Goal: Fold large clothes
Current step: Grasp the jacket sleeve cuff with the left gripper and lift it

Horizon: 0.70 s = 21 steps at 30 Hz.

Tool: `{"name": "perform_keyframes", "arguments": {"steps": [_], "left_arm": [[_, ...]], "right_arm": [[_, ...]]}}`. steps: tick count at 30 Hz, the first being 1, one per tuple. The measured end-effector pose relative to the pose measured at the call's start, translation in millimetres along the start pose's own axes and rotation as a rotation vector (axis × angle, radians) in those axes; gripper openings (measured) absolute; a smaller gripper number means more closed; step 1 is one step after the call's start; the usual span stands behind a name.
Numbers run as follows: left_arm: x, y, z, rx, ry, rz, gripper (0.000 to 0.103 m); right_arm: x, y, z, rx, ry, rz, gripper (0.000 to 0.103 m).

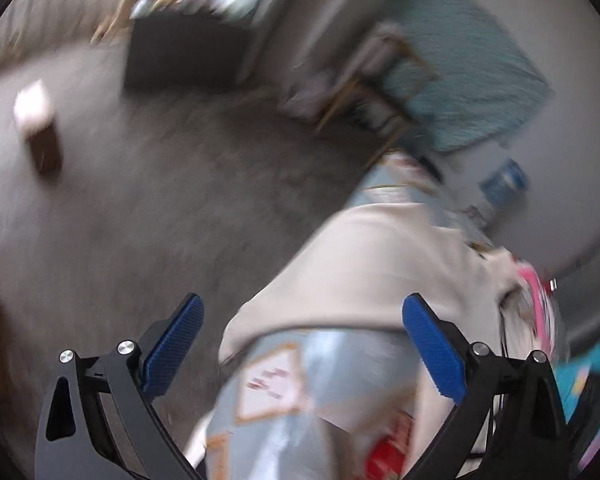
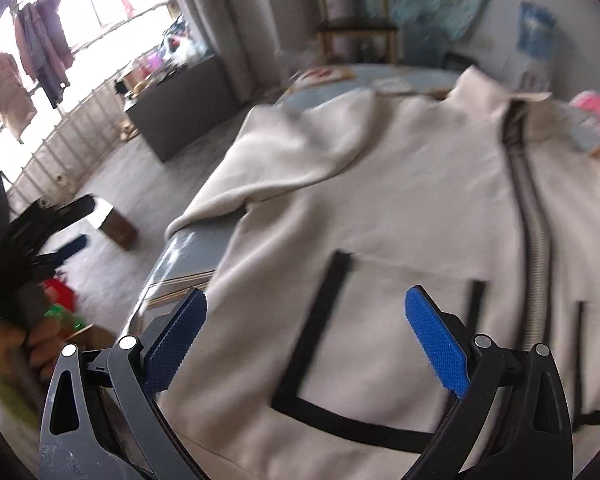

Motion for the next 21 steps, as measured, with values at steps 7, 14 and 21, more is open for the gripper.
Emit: {"name": "perform_keyframes", "arguments": {"steps": [7, 14, 21], "left_arm": [[-73, -37, -106, -0.358, -0.116, 0.51, 0.098], [-93, -110, -168, -0.644, -0.276, 1.069, 0.097], [-105, -124, -206, -0.653, -0.324, 1.248, 0.086]], "right_arm": [[-4, -2, -15, -0.053, -0.036, 0.033, 0.096], [10, 2, -10, -0.046, -0.098, 0.029, 0.096], [19, 4, -7, -0.024, -0.141, 0.01, 0.096]]}}
Point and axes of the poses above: each gripper's, at about its wrist camera, not at the fingertips, and z roughly against the way its jaws point, x to its right, y to its top, the point moved 5 cm from there along -z, roughly the way its jaws point, and after that the axes turned 9 degrees about x, right-handed, at the moved point
